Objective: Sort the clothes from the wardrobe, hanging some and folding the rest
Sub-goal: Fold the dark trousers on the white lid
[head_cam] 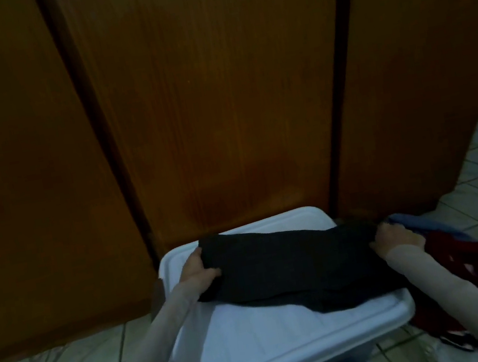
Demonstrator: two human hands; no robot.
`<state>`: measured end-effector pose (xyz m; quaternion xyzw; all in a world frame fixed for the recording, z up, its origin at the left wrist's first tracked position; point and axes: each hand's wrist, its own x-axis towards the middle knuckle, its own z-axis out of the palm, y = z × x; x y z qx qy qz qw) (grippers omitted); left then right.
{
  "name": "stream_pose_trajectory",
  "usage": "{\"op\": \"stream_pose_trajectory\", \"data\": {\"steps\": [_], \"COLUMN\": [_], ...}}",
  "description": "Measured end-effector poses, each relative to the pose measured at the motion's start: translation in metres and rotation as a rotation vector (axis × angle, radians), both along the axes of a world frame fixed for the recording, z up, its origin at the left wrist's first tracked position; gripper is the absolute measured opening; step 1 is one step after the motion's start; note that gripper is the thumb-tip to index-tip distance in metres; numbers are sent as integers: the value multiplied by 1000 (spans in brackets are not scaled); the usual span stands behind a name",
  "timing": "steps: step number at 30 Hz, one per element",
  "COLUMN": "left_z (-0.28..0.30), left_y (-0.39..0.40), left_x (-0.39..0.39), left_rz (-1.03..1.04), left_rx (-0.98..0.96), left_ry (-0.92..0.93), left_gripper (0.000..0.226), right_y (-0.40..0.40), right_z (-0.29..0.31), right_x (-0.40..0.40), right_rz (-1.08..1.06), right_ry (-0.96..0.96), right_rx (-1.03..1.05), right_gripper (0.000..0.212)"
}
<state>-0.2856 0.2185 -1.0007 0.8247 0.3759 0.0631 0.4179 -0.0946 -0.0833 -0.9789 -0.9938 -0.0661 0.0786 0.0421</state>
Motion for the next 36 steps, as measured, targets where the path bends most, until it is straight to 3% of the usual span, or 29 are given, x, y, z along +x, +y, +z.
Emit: {"op": "stream_pose_trajectory", "data": {"steps": [5,7,9,11,16,19,22,24,28,31,34,36], "left_z": [-7,-11,-15,-19,-8,2,1,0,-4,-11,-16,-19], "left_y": [-14,-29,-47,-57,-46,-38,-30,-21,-8,-10,-30,-47], "left_x": [6,9,12,11,9,8,2,-5,-24,-38,-52,-62], "left_rz": [46,-164,-476,-640,-629,-512,-396,-384,-390,-379,-428,-492], "left_rx": [533,575,513,543,786,953,961,1006,1066,989,845,749], "left_ry": [28,65,225,377,448,485,525,558,614,610,424,225], "left_gripper": [61,63,75,83,58,44,47,55,63,69,62,54], "right_y": [-13,-12,-12,-15,-18,-14,-6,-2,11,15,16,20], "right_z": [-4,-3,-1,1,1,7,19,20,12,5,-2,-5], "right_x": [-1,-4,-6,-6,2,1,-16,-28,-35,-37,-38,-41], "right_rz": [-59,-24,36,76,130,184,287,370,428,403,412,388], "right_ry": [98,114,122,91,77,257,710,877,829,752,488,491], "right_rx": [241,225,149,84,317,395,245,118,186,270,262,294], "right_gripper": [70,75,77,71,37,35,33,36,16,19,30,34]}}
